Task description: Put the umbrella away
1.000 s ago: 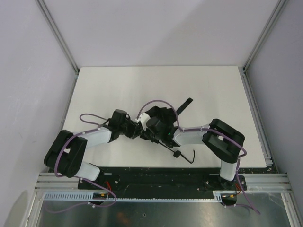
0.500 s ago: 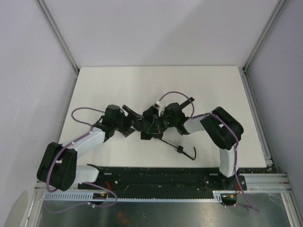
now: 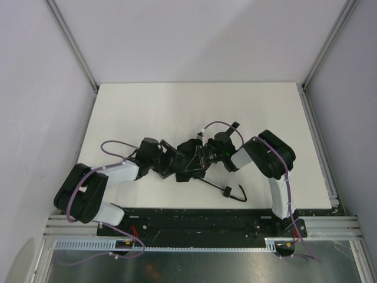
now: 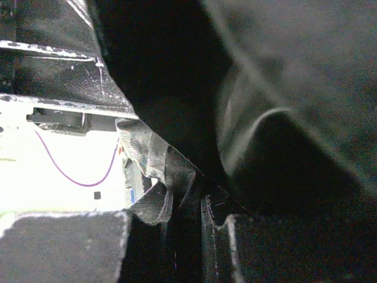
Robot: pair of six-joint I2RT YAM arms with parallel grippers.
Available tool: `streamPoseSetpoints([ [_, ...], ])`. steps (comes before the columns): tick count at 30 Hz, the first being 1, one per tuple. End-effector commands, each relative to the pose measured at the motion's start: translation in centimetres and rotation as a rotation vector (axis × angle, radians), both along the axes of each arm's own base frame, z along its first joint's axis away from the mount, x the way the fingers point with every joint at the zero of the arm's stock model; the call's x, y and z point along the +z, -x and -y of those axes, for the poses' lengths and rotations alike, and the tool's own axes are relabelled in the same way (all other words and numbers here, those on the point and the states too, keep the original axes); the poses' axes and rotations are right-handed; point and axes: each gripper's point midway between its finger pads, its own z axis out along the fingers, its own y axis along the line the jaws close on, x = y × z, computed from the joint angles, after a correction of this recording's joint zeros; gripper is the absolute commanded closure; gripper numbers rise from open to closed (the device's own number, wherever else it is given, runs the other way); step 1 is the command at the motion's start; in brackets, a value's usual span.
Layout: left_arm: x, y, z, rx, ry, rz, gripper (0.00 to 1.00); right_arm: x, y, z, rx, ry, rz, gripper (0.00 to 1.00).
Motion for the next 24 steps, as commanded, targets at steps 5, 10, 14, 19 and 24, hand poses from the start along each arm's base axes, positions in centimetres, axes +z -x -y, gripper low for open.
streamPoseSetpoints([
  [5,-4.9,1.8,-0.6,-0.005,-0.122,-0.057,0.24,-4.8,3.6,1.9,-0.004,0.115,-0.278,1.00],
  [10,-5.4,1.6,-0.8,-0.044,-0.169,0.003,0.55,-4.4,3.8,2.0,0.015,0.118,-0.254,1.00],
  [14,-5.4,1.8,-1.1,-0.052,-0.178,0.022,0.87,-4.5,3.5,2.1,0.011,0.162,-0.211,0.91],
  [19,-5.3,2.2,-1.1,-0.049,-0.172,0.023,0.99,-3.4,2.1,1.9,-0.012,0.232,-0.099,0.61],
  [24,-4.5,2.2,-1.1,-0.034,-0.158,0.042,1.00,-0.3,-0.1,2.6,-0.042,0.361,0.088,0.29],
])
